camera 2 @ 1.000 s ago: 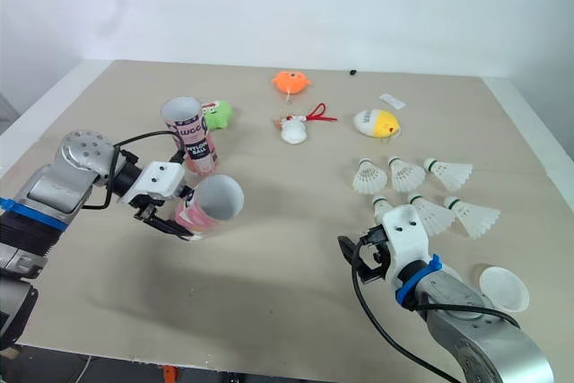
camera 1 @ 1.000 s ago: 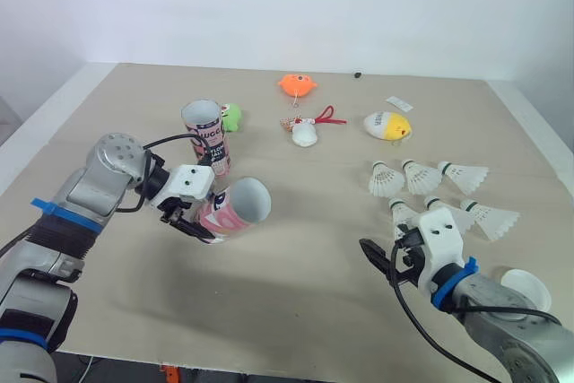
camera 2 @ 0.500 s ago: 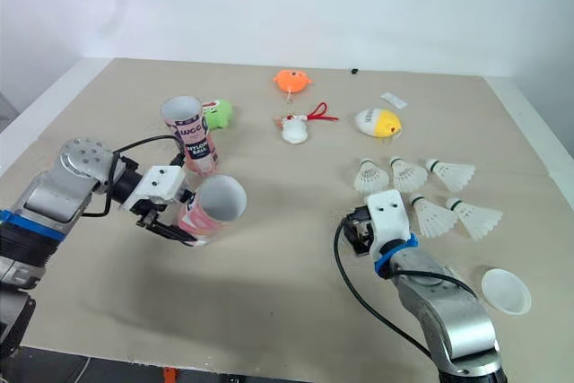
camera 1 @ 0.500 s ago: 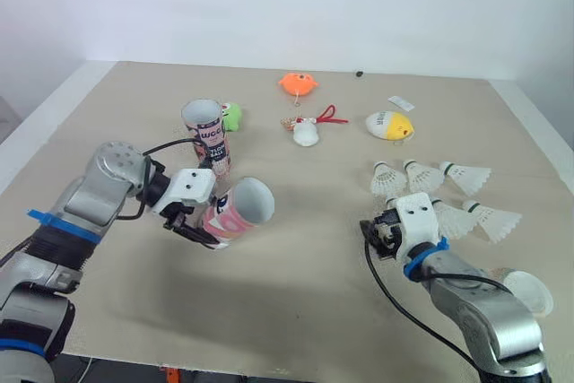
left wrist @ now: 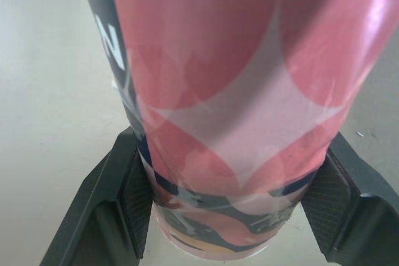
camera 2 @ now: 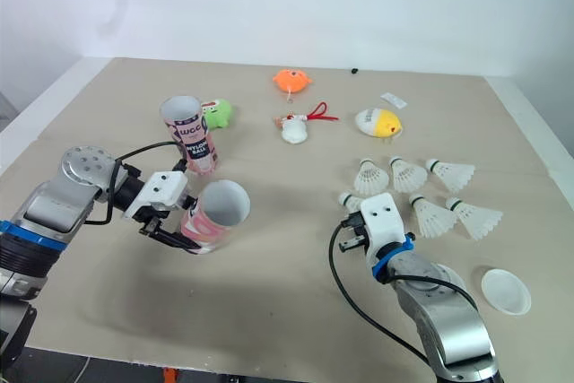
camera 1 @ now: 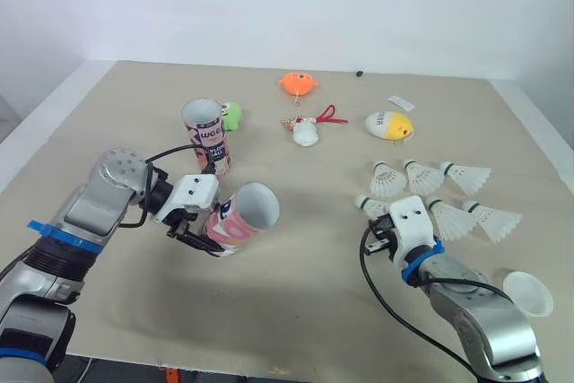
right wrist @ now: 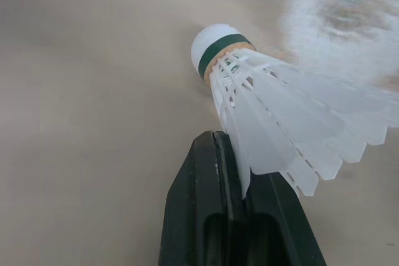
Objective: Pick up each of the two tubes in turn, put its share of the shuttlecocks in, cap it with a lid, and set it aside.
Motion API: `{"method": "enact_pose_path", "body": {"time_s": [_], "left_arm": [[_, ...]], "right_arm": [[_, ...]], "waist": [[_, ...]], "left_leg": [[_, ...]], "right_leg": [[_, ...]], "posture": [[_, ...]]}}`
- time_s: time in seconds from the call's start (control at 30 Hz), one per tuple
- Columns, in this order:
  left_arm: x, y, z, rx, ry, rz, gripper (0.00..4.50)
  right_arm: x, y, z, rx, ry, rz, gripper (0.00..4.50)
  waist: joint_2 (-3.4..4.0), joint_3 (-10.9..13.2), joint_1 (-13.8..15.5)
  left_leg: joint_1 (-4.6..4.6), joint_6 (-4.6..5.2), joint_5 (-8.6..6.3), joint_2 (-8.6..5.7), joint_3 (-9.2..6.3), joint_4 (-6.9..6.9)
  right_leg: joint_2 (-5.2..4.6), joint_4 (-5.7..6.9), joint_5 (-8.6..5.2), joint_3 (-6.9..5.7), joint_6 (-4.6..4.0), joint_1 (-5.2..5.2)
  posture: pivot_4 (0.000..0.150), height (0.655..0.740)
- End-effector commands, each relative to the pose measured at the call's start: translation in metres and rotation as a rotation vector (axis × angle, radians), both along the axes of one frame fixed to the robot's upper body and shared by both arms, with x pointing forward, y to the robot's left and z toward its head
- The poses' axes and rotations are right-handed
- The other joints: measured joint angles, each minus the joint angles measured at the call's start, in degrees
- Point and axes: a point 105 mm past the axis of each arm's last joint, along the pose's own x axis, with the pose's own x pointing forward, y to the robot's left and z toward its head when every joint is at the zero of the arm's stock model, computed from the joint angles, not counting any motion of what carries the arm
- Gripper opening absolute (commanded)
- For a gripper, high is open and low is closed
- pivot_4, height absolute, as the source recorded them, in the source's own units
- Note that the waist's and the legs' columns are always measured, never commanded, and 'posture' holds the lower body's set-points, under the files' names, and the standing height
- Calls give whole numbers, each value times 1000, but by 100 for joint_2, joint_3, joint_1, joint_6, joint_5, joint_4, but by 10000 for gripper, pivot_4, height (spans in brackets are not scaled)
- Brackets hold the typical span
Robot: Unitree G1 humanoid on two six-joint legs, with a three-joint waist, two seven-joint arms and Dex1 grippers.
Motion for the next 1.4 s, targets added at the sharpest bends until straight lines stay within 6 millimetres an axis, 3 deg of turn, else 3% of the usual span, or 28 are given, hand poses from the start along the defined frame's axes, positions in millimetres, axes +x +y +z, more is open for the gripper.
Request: {"method": "enact_pose_path", "body": {"time_s": [0.03, 0.17, 0.37, 0.67, 1.0, 1.03, 1.1, 1.2, 1.23, 1.3, 1.37, 1.4], "left_arm": [[-12, -9, -18, 24, 83, -55, 28278], [-11, -9, -17, 32, 83, -62, 28278], [-8, -13, -12, 38, 105, -78, 28278], [-3, -7, -12, 106, 139, -73, 28278], [-1, -6, -11, 109, 152, -69, 28278], [-1, -7, -11, 108, 152, -69, 28278], [0, -8, -11, 107, 151, -72, 28278], [1, -9, -11, 106, 151, -75, 28278], [1, -9, -11, 106, 150, -75, 28278], [1, -11, -12, 103, 152, -77, 28278], [0, -12, -13, 100, 154, -80, 28278], [1, -13, -13, 95, 155, -79, 28278]], "right_arm": [[-24, 34, 41, 62, -97, 312, 584], [-46, 54, 78, 108, -144, 594, 584], [-47, 64, 118, -77, -196, 858, 584], [-29, 91, 130, -426, -265, 1101, 584], [-22, 117, 126, -498, -277, 1243, 584], [-20, 120, 126, -499, -275, 1246, 5266], [-20, 124, 124, -492, -263, 1266, 9416], [-15, 128, 128, -461, -269, 1248, 22750], [-15, 128, 129, -454, -269, 1244, 29929], [-27, 120, 137, -340, -232, 1284, 31784], [-37, 110, 143, -242, -201, 1297, 43170], [-37, 99, 146, -185, -193, 1248, 43170]], "waist": [[1, 1, 0], [-4, 1, -5], [1, 6, -7], [-1, 8, -31], [0, 8, -35], [0, 8, -34], [0, 8, -35], [0, 7, -33], [0, 7, -33], [0, 7, -31], [-1, 7, -11], [-1, 7, -12]], "left_leg": [[0, 0, 0, 0, -5, 0], [0, 0, 0, 2, -14, 2], [-1, 1, 1, 7, -18, 20], [-15, -1, -1, 8, -8, 15], [-21, -1, -1, 12, -11, 20], [-21, -1, -1, 13, -12, 24], [-22, -1, -1, 15, -11, 28], [-21, -1, -1, 14, -11, 31], [-21, -1, -1, 14, -11, 32], [-21, -1, -1, 13, -12, 33], [-25, -1, -1, 9, -17, 36], [-26, -1, -1, 10, -22, 36]], "right_leg": [[0, 0, 0, 0, 0, 0], [2, -2, 3, 0, 6, 1], [3, -1, 2, -5, 1, 4], [7, 9, 5, -7, -10, -21], [8, 18, 8, -8, -14, -31], [11, 22, 8, -8, -15, -31], [11, 24, 8, -9, -15, -32], [10, 26, 9, -9, -16, -30], [10, 26, 9, -9, -15, -29], [10, 26, 9, -9, -15, -29], [8, 25, 8, -14, -12, -24], [6, 25, 7, -15, -11, -23]], "posture": [[1500, 7400], [1500, 7400], [1500, 7400], [1500, 7400], [1500, 7400], [1500, 7400], [1500, 7400], [1500, 7400], [1500, 7400], [1500, 7400], [1500, 7400], [1500, 7400]]}}
